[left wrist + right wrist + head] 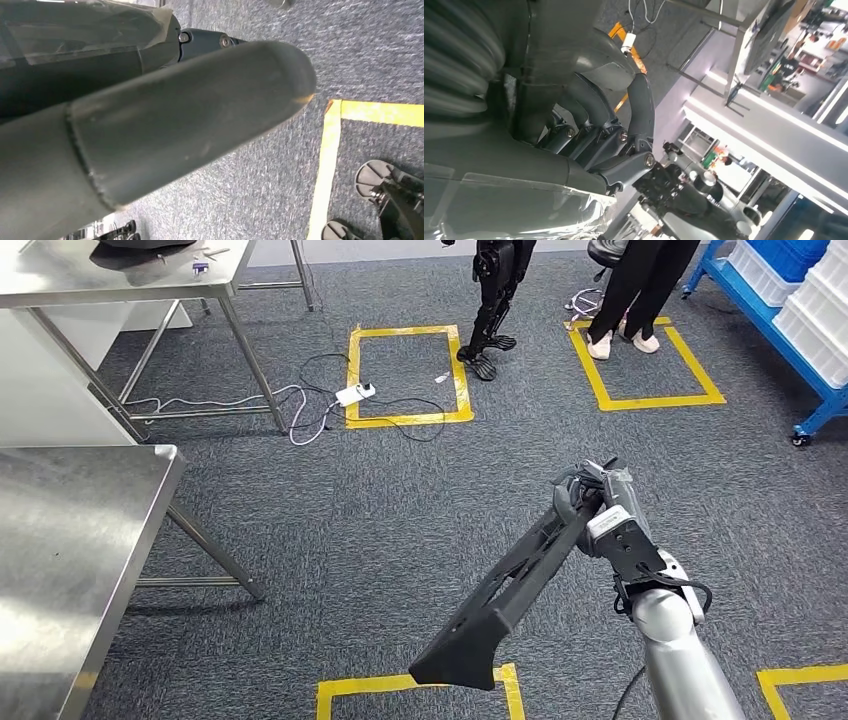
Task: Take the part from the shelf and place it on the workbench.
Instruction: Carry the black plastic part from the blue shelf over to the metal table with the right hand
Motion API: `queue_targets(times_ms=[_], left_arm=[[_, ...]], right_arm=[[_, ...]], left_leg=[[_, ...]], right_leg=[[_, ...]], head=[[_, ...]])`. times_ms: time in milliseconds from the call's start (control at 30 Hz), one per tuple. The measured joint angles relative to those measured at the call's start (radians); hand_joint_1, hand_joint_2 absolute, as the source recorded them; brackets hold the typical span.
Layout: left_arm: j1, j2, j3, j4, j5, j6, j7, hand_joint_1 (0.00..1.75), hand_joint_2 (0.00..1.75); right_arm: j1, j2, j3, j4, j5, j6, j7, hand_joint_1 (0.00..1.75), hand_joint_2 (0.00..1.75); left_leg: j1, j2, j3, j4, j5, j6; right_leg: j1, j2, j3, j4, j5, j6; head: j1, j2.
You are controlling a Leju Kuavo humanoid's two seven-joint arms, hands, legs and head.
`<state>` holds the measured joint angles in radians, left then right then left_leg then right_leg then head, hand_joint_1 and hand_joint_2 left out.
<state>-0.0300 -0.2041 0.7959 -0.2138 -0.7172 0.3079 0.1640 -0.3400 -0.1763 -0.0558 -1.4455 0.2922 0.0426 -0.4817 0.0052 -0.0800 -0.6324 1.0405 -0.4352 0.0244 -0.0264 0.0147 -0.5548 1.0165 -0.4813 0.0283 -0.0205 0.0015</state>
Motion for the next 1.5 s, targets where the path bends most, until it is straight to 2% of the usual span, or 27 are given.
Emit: queue_targets(times_ms=[67,133,167,200,233,300,333,400,467,533,600,667,700,733,800,833,900,967,1033,1100,1167,1200,1233,1267,1367,1433,1500], left_arm=[[0.0,-0.001,0.003,0.0,0.0,0.0,0.0,0.0,0.0],[-0.001,-0.002,0.004,0.0,-0.001,0.0,0.0,0.0,0.0],[-0.001,-0.002,0.005,0.0,-0.001,0.0,0.001,0.0,0.0],[-0.001,-0.002,0.005,0.0,-0.002,0.0,0.002,0.0,0.0],[-0.001,-0.002,0.006,0.0,-0.003,0.0,0.002,0.0,0.0],[-0.001,-0.002,0.008,0.0,-0.005,0.0,0.003,0.0,0.0],[-0.002,-0.002,0.008,0.0,-0.006,0.0,0.003,0.0,0.0],[-0.003,-0.002,0.009,0.0,-0.009,-0.001,0.003,0.0,0.0],[-0.002,-0.001,0.01,0.0,-0.011,-0.002,0.003,0.0,0.0],[-0.003,-0.001,0.01,0.0,-0.014,-0.002,0.004,0.0,0.0],[-0.003,-0.002,0.01,0.0,-0.015,-0.002,0.004,0.0,0.0],[-0.003,-0.002,0.01,0.0,-0.016,-0.003,0.004,0.0,0.0],[-0.003,-0.002,0.01,0.0,-0.017,-0.004,0.004,0.0,0.0],[-0.003,-0.002,0.01,0.0,-0.017,-0.005,0.004,0.0,0.0],[-0.003,-0.001,0.011,0.0,-0.019,-0.009,0.004,0.0,0.0],[-0.003,0.0,0.011,0.0,-0.021,-0.011,0.004,0.0,0.0],[-0.002,0.002,0.011,0.0,-0.025,-0.014,0.004,0.0,0.0],[0.001,0.004,0.011,0.0,-0.027,-0.015,0.005,0.0,0.0],[0.003,0.005,0.012,0.0,-0.027,-0.015,0.006,0.0,0.0],[0.002,0.006,0.012,0.0,-0.028,-0.016,0.007,0.0,0.0],[0.002,0.007,0.012,0.0,-0.032,-0.021,0.009,0.0,0.0],[0.002,0.008,0.012,0.0,-0.034,-0.024,0.011,0.0,0.0],[0.002,0.009,0.012,0.0,-0.035,-0.027,0.012,0.0,0.0],[0.002,0.01,0.012,0.0,-0.037,-0.029,0.013,0.0,0.0],[0.001,0.016,0.012,0.0,-0.039,-0.033,0.015,0.0,0.0],[0.0,0.018,0.012,0.0,-0.04,-0.033,0.017,0.0,0.0],[0.0,0.019,0.013,0.0,-0.04,-0.033,0.019,0.0,0.0]], right_arm=[[-0.002,0.001,0.003,0.004,-0.001,-0.002,-0.006,1.75,1.75],[-0.001,0.001,0.004,0.011,-0.001,-0.006,-0.012,1.75,1.75],[-0.001,0.002,0.006,0.015,-0.001,-0.008,-0.016,1.75,1.75],[-0.001,0.003,0.007,0.019,-0.001,-0.01,-0.02,1.75,1.75],[-0.001,0.003,0.008,0.023,-0.001,-0.013,-0.024,1.75,1.75],[0.0,0.005,0.009,0.027,-0.001,-0.016,-0.029,1.75,1.75],[0.0,0.005,0.01,0.028,-0.001,-0.017,-0.031,1.75,1.75],[0.0,0.005,0.01,0.03,-0.003,-0.019,-0.033,1.75,1.75],[0.0,0.004,0.011,0.031,-0.004,-0.02,-0.034,1.75,1.75],[-0.001,0.003,0.013,0.033,-0.006,-0.021,-0.035,1.75,1.75],[0.002,0.0,0.014,0.036,-0.009,-0.022,-0.037,1.75,1.75],[0.011,-0.002,0.014,0.04,-0.01,-0.023,-0.037,1.75,1.75],[0.017,-0.002,0.015,0.041,-0.011,-0.024,-0.037,1.75,1.75],[0.022,-0.002,0.015,0.041,-0.011,-0.024,-0.037,1.75,1.75],[0.027,-0.002,0.016,0.04,-0.013,-0.027,-0.037,1.75,1.75],[0.029,-0.002,0.016,0.038,-0.014,-0.028,-0.037,1.75,1.75],[0.032,-0.001,0.017,0.035,-0.015,-0.031,-0.034,1.75,1.75],[0.035,0.0,0.017,0.029,-0.015,-0.031,-0.031,1.75,1.75],[0.035,0.001,0.018,0.023,-0.016,-0.032,-0.029,1.75,1.75],[0.035,0.0,0.018,0.017,-0.016,-0.032,-0.026,1.75,1.75],[0.039,0.0,0.018,0.011,-0.016,-0.032,-0.02,1.75,1.75],[0.044,0.0,0.018,0.006,-0.016,-0.032,-0.016,1.75,1.75],[0.051,0.0,0.017,-0.002,-0.015,-0.033,-0.014,1.75,1.75],[0.06,0.0,0.017,-0.012,-0.014,-0.033,-0.01,1.75,1.75],[0.08,0.0,0.016,-0.046,-0.006,-0.033,0.0,1.75,1.75],[0.084,0.0,0.014,-0.057,-0.002,-0.033,0.008,1.75,1.75],[0.083,-0.001,0.012,-0.063,0.001,-0.033,0.015,1.75,1.75]], left_leg=[[0.0,0.045,-0.04,0.088,-0.052,-0.006],[0.002,0.064,-0.106,0.223,-0.111,-0.01],[0.002,0.065,-0.127,0.265,-0.121,-0.01],[0.002,0.066,-0.132,0.271,-0.113,-0.008],[0.002,0.069,-0.113,0.235,-0.088,-0.004],[-0.004,0.094,-0.041,0.098,-0.028,0.009],[-0.009,0.109,-0.011,0.042,-0.011,0.015],[-0.018,0.121,0.01,-0.003,-0.006,0.022],[-0.017,0.105,0.013,-0.014,0.0,0.03],[-0.012,0.09,0.024,-0.033,0.01,0.041],[-0.009,0.074,0.031,-0.041,0.016,0.047],[-0.008,0.054,0.03,-0.041,0.016,0.048],[-0.007,0.044,0.03,-0.04,0.016,0.048],[-0.006,0.033,0.031,-0.039,0.016,0.046],[-0.002,0.013,0.029,-0.031,0.012,0.038],[-0.002,0.005,0.026,-0.024,0.009,0.032],[-0.004,-0.007,0.017,-0.017,0.009,0.017],[-0.001,-0.012,0.009,-0.016,0.011,0.007],[0.003,0.015,-0.005,0.014,-0.011,-0.002],[0.004,0.054,-0.051,0.117,-0.072,-0.008],[0.005,0.067,-0.11,0.244,-0.127,-0.01],[0.005,0.068,-0.123,0.272,-0.132,-0.008],[0.005,0.069,-0.116,0.262,-0.12,-0.004],[0.003,0.073,-0.089,0.214,-0.093,0.001],[-0.014,0.117,0.014,0.029,-0.028,0.024],[-0.022,0.129,0.028,-0.005,-0.026,0.03],[-0.022,0.119,0.03,-0.011,-0.022,0.033]], right_leg=[[0.001,-0.016,0.001,-0.002,0.001,-0.016],[0.009,-0.034,0.001,-0.002,-0.002,-0.025],[0.012,-0.044,0.002,-0.002,-0.003,-0.026],[0.015,-0.053,0.002,-0.002,-0.004,-0.027],[0.017,-0.061,0.004,-0.002,-0.005,-0.029],[0.022,-0.076,0.008,-0.002,-0.008,-0.03],[0.026,-0.082,0.008,-0.002,-0.01,-0.029],[0.033,-0.095,0.008,-0.002,-0.013,-0.025],[0.035,-0.104,0.009,-0.003,-0.017,-0.018],[0.033,-0.075,-0.003,0.033,-0.039,-0.013],[0.026,-0.034,-0.054,0.143,-0.087,-0.014],[0.019,-0.022,-0.114,0.256,-0.122,-0.01],[0.015,-0.02,-0.126,0.272,-0.12,-0.002],[0.01,-0.019,-0.115,0.242,-0.099,0.009],[-0.005,-0.004,-0.057,0.109,-0.04,0.035],[-0.008,0.006,-0.031,0.052,-0.018,0.039],[-0.006,0.019,-0.012,0.01,-0.003,0.029],[-0.003,0.008,-0.013,0.01,0.003,0.011],[-0.003,-0.004,-0.013,0.008,0.007,-0.005],[0.002,-0.018,-0.013,0.006,0.007,-0.02],[0.009,-0.035,-0.014,0.006,0.006,-0.026],[0.012,-0.044,-0.014,0.006,0.005,-0.027],[0.015,-0.053,-0.014,0.006,0.004,-0.028],[0.017,-0.062,-0.013,0.006,0.004,-0.029],[0.025,-0.083,-0.011,0.007,0.001,-0.028],[0.029,-0.092,-0.012,0.007,0.0,-0.025],[0.029,-0.099,-0.011,0.006,-0.001,-0.021]], head=[[-0.005,0.0],[-0.007,0.0],[-0.007,0.0],[-0.007,0.0],[-0.007,0.0],[-0.007,0.0],[-0.007,0.0],[-0.006,0.0],[-0.006,0.0],[-0.005,0.0],[-0.003,0.0],[-0.002,0.0],[-0.002,0.0],[-0.002,0.0],[-0.001,0.0],[0.001,0.0],[0.001,0.0],[-0.001,0.0],[-0.003,0.0],[-0.006,0.0],[-0.007,0.0],[-0.007,0.0],[-0.007,0.0],[-0.007,0.0],[-0.007,0.0],[-0.007,0.0],[-0.007,0.0]])
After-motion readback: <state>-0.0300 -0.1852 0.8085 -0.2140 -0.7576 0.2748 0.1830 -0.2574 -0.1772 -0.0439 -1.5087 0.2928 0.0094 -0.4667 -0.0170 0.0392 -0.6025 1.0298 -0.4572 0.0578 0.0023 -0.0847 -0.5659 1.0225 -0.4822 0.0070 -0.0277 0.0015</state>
